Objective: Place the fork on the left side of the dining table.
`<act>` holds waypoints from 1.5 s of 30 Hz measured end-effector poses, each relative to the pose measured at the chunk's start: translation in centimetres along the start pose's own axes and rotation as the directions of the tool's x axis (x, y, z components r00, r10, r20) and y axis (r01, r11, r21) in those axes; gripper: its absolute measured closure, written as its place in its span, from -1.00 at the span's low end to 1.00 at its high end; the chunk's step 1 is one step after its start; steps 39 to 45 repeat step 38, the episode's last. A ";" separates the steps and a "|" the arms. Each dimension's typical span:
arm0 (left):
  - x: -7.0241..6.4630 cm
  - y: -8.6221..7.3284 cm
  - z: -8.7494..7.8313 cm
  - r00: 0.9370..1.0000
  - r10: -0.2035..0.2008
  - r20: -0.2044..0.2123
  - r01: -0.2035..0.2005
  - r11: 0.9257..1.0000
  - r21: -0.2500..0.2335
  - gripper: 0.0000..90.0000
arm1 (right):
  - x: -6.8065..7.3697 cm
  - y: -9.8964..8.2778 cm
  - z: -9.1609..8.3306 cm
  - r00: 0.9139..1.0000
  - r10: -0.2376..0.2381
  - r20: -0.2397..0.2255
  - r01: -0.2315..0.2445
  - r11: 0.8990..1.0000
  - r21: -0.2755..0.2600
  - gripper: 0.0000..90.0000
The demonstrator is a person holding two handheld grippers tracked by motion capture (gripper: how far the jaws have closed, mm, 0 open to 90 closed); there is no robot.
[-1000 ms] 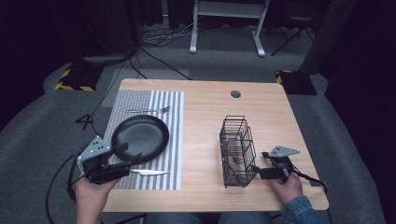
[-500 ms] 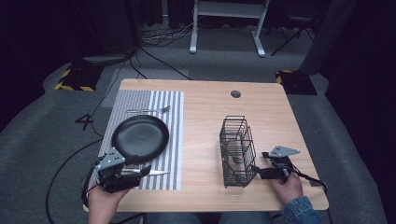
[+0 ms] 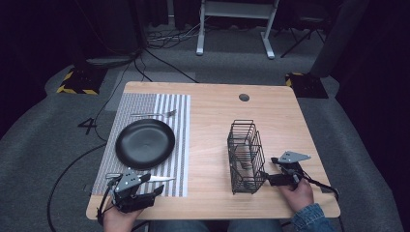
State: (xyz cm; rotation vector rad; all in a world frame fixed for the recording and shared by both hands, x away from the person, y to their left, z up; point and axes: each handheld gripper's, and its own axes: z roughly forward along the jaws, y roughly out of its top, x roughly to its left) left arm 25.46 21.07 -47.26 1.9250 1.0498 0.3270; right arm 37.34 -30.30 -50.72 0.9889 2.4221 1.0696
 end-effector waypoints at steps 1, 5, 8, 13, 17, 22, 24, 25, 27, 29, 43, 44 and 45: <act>-0.1 -0.3 0.1 1.000 0.002 -0.006 -0.002 1.000 -0.002 -0.23 | 0.0 0.0 0.0 1.000 0.000 0.000 0.000 1.000 0.000 -0.55; -0.7 -1.5 0.4 0.995 0.059 -0.080 -0.059 0.998 -0.004 -0.22 | 0.0 0.0 0.0 1.000 0.000 -0.001 0.000 1.000 0.000 -0.55; -0.9 -2.2 0.5 0.995 0.070 -0.073 -0.071 0.997 -0.007 -0.21 | 0.0 0.0 0.0 1.000 -0.001 -0.001 0.001 1.000 0.000 -0.55; -1.2 -2.7 0.8 0.995 0.083 -0.049 -0.082 0.996 0.015 -0.22 | 0.0 0.0 0.0 1.000 0.000 -0.001 0.000 1.000 0.000 -0.55; -1.2 -3.1 1.1 0.996 0.085 -0.038 -0.084 0.996 0.030 -0.22 | 0.0 0.0 0.0 1.000 -0.001 0.000 0.001 1.000 0.000 -0.55; -1.3 -3.4 1.4 0.994 0.101 -0.042 -0.099 0.994 0.054 -0.22 | 0.0 0.0 0.0 1.000 -0.001 -0.001 0.001 1.000 0.000 -0.55; -1.4 -3.5 1.6 0.992 0.116 -0.041 -0.113 0.991 0.069 -0.24 | 0.0 0.0 0.0 1.000 -0.001 -0.001 0.001 1.000 0.000 -0.55; -1.5 -3.6 1.8 0.991 0.126 -0.040 -0.122 0.989 0.080 -0.26 | 0.0 0.0 0.0 1.000 -0.001 -0.001 0.001 1.000 0.000 -0.55; -1.6 -3.7 2.2 0.988 0.146 -0.044 -0.141 0.984 0.110 -0.32 | 0.0 0.0 0.0 1.000 -0.001 -0.001 0.001 1.000 0.001 -0.55; -1.9 -3.8 2.7 0.983 0.179 -0.045 -0.172 0.977 0.126 -0.37 | 0.0 0.0 0.0 1.000 -0.001 -0.001 0.001 1.000 0.001 -0.55; -1.4 -4.9 3.3 0.982 0.190 0.000 -0.189 0.982 0.023 -0.62 | 0.0 0.0 0.0 1.000 -0.002 -0.001 0.002 1.000 0.001 -0.55; -1.4 -4.9 3.3 0.982 0.190 0.000 -0.189 0.982 0.023 -0.62 | 0.0 0.0 0.0 1.000 -0.002 -0.001 0.002 1.000 0.001 -0.55; -1.4 -4.9 3.3 0.982 0.190 0.000 -0.189 0.982 0.023 -0.62 | 0.0 0.0 0.0 1.000 -0.002 -0.001 0.002 1.000 0.001 -0.55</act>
